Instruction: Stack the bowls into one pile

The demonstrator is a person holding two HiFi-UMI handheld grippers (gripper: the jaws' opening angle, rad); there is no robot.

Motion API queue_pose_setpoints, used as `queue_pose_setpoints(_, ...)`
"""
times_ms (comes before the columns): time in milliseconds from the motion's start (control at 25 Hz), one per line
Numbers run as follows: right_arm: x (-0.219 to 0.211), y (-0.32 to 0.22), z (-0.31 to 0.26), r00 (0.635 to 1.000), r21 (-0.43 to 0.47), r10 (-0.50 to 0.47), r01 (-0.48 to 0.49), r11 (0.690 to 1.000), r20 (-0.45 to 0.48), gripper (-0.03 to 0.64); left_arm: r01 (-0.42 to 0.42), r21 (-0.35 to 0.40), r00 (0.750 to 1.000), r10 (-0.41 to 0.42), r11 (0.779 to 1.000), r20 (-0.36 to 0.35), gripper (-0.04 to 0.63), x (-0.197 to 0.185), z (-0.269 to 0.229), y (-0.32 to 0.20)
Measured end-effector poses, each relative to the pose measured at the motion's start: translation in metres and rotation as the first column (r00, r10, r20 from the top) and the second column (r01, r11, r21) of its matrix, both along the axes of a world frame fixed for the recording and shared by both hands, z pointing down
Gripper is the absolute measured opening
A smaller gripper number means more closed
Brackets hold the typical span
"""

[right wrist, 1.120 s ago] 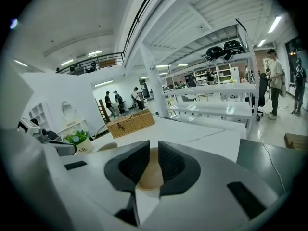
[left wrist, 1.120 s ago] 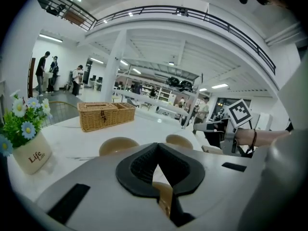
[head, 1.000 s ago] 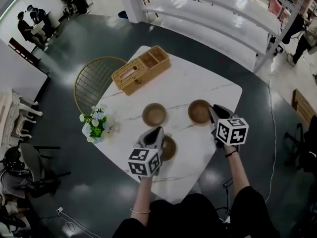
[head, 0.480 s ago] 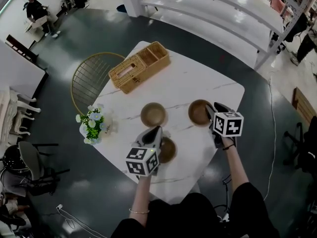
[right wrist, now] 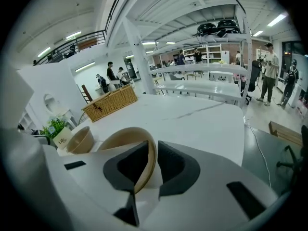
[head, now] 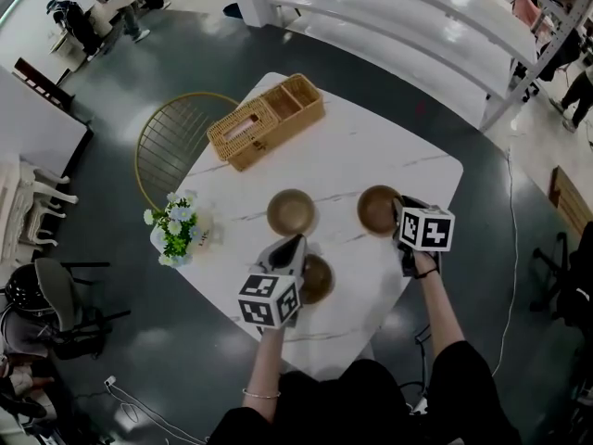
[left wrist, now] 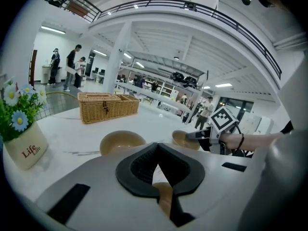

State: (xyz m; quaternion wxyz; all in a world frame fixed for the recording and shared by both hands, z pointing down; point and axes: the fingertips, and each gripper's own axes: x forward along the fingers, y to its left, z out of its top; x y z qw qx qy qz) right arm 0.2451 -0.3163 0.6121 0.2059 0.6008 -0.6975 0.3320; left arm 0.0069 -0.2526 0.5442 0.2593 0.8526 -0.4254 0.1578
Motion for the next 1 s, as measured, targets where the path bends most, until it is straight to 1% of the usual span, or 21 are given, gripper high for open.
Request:
queue_pose_setpoints(40, 0.000, 0.001, 0.001, 1.000, -0.005, 0.003, -0.003, 1.000, -0.008, 0.049, 0.001, 0.000, 1.000, -0.001, 1.000, 0.001, 0.015, -0.001, 0.000, 0.000)
queue_pose_setpoints(80, 0.001, 0.002, 0.001, 1.000, -0.008, 0.003, -0.003, 1.000, -0.013, 0.040, 0.001, 0.000, 1.000, -0.001, 1.000, 0.001, 0.015, -0.002, 0.000, 0.001)
queue_pose_setpoints(240, 0.001, 0.003, -0.001, 1.000, -0.008, 0.013, -0.013, 1.000, 0.011, 0.032, 0.005, 0.001, 1.000, -0.005, 1.000, 0.003, 0.015, -0.003, 0.000, 0.003)
queue_pose_setpoints(320, 0.001, 0.005, -0.004, 0.999, -0.001, 0.025, -0.025, 1.000, 0.031, 0.028, 0.009, 0.004, 1.000, -0.009, 1.000, 0.004, 0.015, -0.005, -0.001, 0.004)
queue_pose_setpoints(480, -0.002, 0.010, -0.008, 0.999, 0.010, 0.025, -0.025, 1.000, 0.038, 0.026, 0.018, 0.011, 1.000, -0.018, 1.000, 0.005, 0.015, -0.011, -0.003, 0.008)
queue_pose_setpoints(600, -0.006, 0.015, -0.015, 0.997, 0.028, 0.030, -0.032, 0.999, 0.068, 0.026, 0.029, 0.019, 1.000, -0.029, 0.999, 0.006, 0.015, -0.015, -0.005, 0.012)
queue_pose_setpoints(840, -0.025, 0.027, -0.032, 0.994, 0.060, 0.002, -0.008, 0.998, 0.110, 0.026, 0.049, 0.040, 0.999, -0.049, 0.998, 0.008, 0.015, -0.028, -0.009, 0.022)
queue_pose_setpoints(1000, -0.046, 0.036, -0.045, 0.989, 0.083, -0.039, 0.027, 0.996, 0.143, 0.026, 0.069, 0.048, 0.998, -0.069, 0.996, 0.008, 0.015, -0.039, -0.012, 0.031)
